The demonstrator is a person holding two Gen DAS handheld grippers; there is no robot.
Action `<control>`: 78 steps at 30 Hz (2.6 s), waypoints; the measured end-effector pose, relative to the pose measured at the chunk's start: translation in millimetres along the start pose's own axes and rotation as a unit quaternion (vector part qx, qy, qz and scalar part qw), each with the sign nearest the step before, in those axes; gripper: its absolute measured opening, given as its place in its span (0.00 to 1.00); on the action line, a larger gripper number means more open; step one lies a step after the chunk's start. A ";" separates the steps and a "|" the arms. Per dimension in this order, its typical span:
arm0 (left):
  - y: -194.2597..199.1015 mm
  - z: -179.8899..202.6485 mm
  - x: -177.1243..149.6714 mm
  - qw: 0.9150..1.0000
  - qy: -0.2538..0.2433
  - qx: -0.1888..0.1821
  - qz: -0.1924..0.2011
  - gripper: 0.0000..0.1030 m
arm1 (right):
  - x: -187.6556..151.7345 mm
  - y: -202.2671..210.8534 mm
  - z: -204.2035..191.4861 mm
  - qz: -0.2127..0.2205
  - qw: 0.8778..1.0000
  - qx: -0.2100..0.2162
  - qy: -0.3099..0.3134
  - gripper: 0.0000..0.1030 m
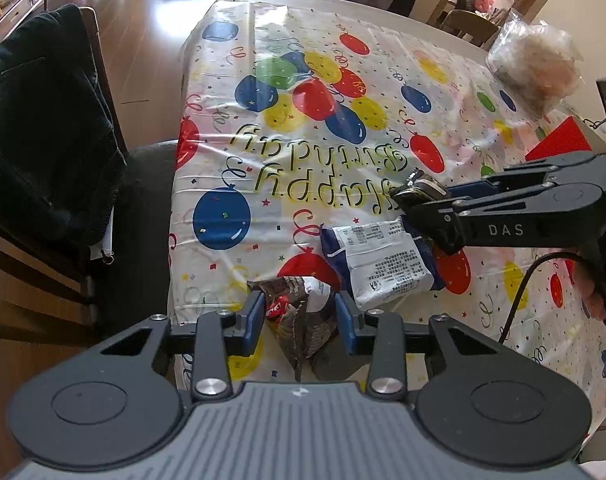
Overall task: Organize snacks
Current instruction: 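Grasp the dark chocolate bar with the right gripper while the left grasps a silver foil packet, then carry the chocolate bar with the right gripper while the left carries the silver packet into the box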
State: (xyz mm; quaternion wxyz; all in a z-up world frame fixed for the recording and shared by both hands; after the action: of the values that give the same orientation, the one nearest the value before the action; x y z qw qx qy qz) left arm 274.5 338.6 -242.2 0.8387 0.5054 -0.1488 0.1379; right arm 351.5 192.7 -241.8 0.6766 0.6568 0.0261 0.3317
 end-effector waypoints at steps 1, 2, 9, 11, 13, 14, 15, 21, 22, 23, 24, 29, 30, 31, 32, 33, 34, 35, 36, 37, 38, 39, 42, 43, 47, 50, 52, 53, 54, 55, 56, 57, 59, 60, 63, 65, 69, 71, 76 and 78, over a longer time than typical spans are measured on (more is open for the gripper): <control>0.3 0.1 -0.3 1.000 0.001 0.000 0.001 0.36 | -1.5 1.2 1.2 0.000 1.000 0.000 -0.002 0.31; 0.7 0.2 -0.7 1.000 0.002 0.000 0.001 0.36 | -2.9 2.4 2.4 0.000 1.000 -0.001 -0.004 0.31; 5.5 0.1 -5.4 1.000 0.014 -0.001 0.005 0.35 | -16.4 16.9 16.4 0.002 1.000 0.001 -0.027 0.31; 8.6 0.4 -7.8 1.000 0.017 0.000 0.009 0.34 | -22.1 20.9 19.1 0.001 0.999 0.001 -0.034 0.31; 11.8 1.0 -10.4 1.000 0.020 0.000 0.012 0.34 | -28.5 25.2 21.0 -0.002 0.999 0.004 -0.041 0.31; 13.5 1.2 -11.5 1.000 0.021 0.000 0.013 0.34 | -31.5 27.8 21.6 -0.002 0.999 0.007 -0.044 0.31; 15.4 1.5 -12.9 1.000 0.023 0.000 0.015 0.33 | -34.6 30.8 22.1 -0.001 0.999 0.008 -0.045 0.31; 26.4 6.8 -22.6 0.999 0.033 0.000 0.027 0.33 | -53.3 47.4 27.1 -0.001 0.998 0.011 -0.054 0.31; 29.3 8.8 -23.8 0.999 0.034 -0.001 0.030 0.33 | -56.7 51.1 28.4 -0.001 0.998 0.012 -0.056 0.31; 32.2 11.1 -24.8 0.999 0.035 -0.002 0.033 0.33 | -59.5 54.4 29.9 0.000 0.998 0.012 -0.057 0.31; 34.8 13.0 -25.5 0.999 0.037 -0.003 0.036 0.33 | -62.6 58.6 31.9 0.000 0.998 0.013 -0.059 0.31; 49.4 27.4 -28.6 0.998 0.042 0.001 0.049 0.33 | -75.4 80.9 45.8 0.006 0.997 0.016 -0.073 0.31; 52.0 31.0 -28.6 0.998 0.042 0.001 0.052 0.33 | -77.4 85.5 49.6 0.007 0.997 0.017 -0.077 0.31; 54.4 35.7 -27.9 0.998 0.044 0.000 0.055 0.33 | -80.0 91.3 54.6 0.008 0.996 0.018 -0.084 0.31; 56.7 41.5 -26.9 0.997 0.044 -0.002 0.058 0.33 | -82.2 97.0 59.2 0.009 0.996 0.021 -0.089 0.31; 58.3 47.6 -26.0 0.997 0.042 -0.003 0.060 0.33 | -84.0 103.0 64.1 0.013 0.995 0.023 -0.093 0.31; 59.9 55.4 -24.3 0.997 0.039 -0.004 0.064 0.33 | -85.8 108.8 68.9 0.017 0.995 0.023 -0.096 0.31; 60.9 64.1 -22.3 0.997 0.035 -0.005 0.066 0.33 | -87.9 114.6 74.9 0.021 0.995 0.022 -0.098 0.31; 61.7 72.1 -20.8 0.997 0.031 -0.006 0.067 0.33 | -90.3 120.5 81.6 0.025 0.994 0.020 -0.103 0.31; 61.8 81.6 -18.0 0.997 0.026 -0.007 0.068 0.33 | -93.0 126.7 89.8 0.029 0.993 0.019 -0.109 0.31; 61.4 90.8 -15.3 0.997 0.020 -0.007 0.069 0.33 | -95.5 131.6 97.2 0.031 0.993 0.018 -0.115 0.31; 60.7 101.7 -11.9 0.997 0.014 -0.009 0.070 0.33 | -98.4 136.2 105.2 0.033 0.992 0.017 -0.120 0.31; 55.0 135.5 -3.1 0.997 -0.007 -0.019 0.069 0.33 | -107.5 149.9 132.7 0.043 0.990 0.008 -0.132 0.31; 52.3 148.2 -0.4 0.997 -0.016 -0.022 0.069 0.33 | -111.1 154.2 143.6 0.045 0.989 0.004 -0.138 0.31; 38.5 196.3 9.2 0.996 -0.047 -0.033 0.064 0.33 | -126.2 167.7 184.0 0.051 0.986 -0.004 -0.159 0.31; 26.0 230.7 15.2 0.995 -0.066 -0.043 0.063 0.33 | -137.1 174.6 214.3 0.059 0.983 -0.016 -0.172 0.31; 16.3 254.4 19.4 0.994 -0.079 -0.048 0.061 0.33 | -144.5 178.0 237.4 0.064 0.981 -0.023 -0.183 0.31; 11.4 265.4 21.6 0.993 -0.085 -0.051 0.060 0.33 | -147.4 178.6 246.5 0.065 0.980 -0.026 -0.187 0.31; 5.8 276.6 23.7 0.993 -0.090 -0.052 0.059 0.33 | -150.9 179.3 257.5 0.067 0.979 -0.030 -0.191 0.31; 0.0 287.1 25.4 0.992 -0.094 -0.054 0.057 0.33 | -154.4 179.9 268.7 0.068 0.978 -0.032 -0.196 0.31; -6.5 299.0 27.5 0.992 -0.100 -0.057 0.055 0.33 | -157.2 180.6 278.8 0.069 0.977 -0.034 -0.199 0.31; -11.9 308.2 29.0 0.991 -0.104 -0.058 0.054 0.33 | -160.3 181.1 288.5 0.071 0.976 -0.036 -0.204 0.31; -24.6 328.2 32.0 0.990 -0.114 -0.060 0.051 0.33 | -165.8 181.9 307.4 0.074 0.974 -0.040 -0.211 0.31; -29.7 336.9 33.5 0.990 -0.118 -0.061 0.049 0.33 | -168.2 181.9 317.9 0.075 0.973 -0.044 -0.214 0.31; -46.9 363.5 39.0 0.989 -0.128 -0.065 0.044 0.33 | -174.6 177.8 345.5 0.076 0.971 -0.056 -0.219 0.31; -59.6 381.9 43.7 0.988 -0.137 -0.065 0.042 0.33 | -177.8 172.4 362.5 0.072 0.970 -0.062 -0.222 0.31; -89.6 409.6 50.9 0.987 -0.148 -0.063 0.027 0.33 | -183.0 158.1 389.6 0.063 0.971 -0.073 -0.217 0.31; -106.8 419.9 52.3 0.986 -0.153 -0.057 0.016 0.33 | -183.6 149.8 399.2 0.057 0.973 -0.076 -0.212 0.31; -145.1 434.9 51.9 0.984 -0.170 -0.041 -0.015 0.33 | -172.9 130.6 415.2 0.053 0.976 -0.080 -0.197 0.31; -157.6 437.5 50.8 0.984 -0.172 -0.034 -0.027 0.33 | -164.4 123.6 417.7 0.052 0.978 -0.076 -0.188 0.31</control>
State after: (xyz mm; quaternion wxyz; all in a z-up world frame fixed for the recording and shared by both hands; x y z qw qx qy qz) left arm 333.1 -117.2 -155.1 0.8209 0.4964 -0.2816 0.0216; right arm 369.1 -261.1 -138.9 0.6994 0.6542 -0.1613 0.2384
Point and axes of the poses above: each gripper's, at about its wrist camera, not at the fingertips, and y roughly against the way its jaws point, z to its right, x to its top, the point moved 8 cm from there along -y, roughly the way its jaws point, and after that the axes turned 14 degrees about -x, right-handed, at the moved point
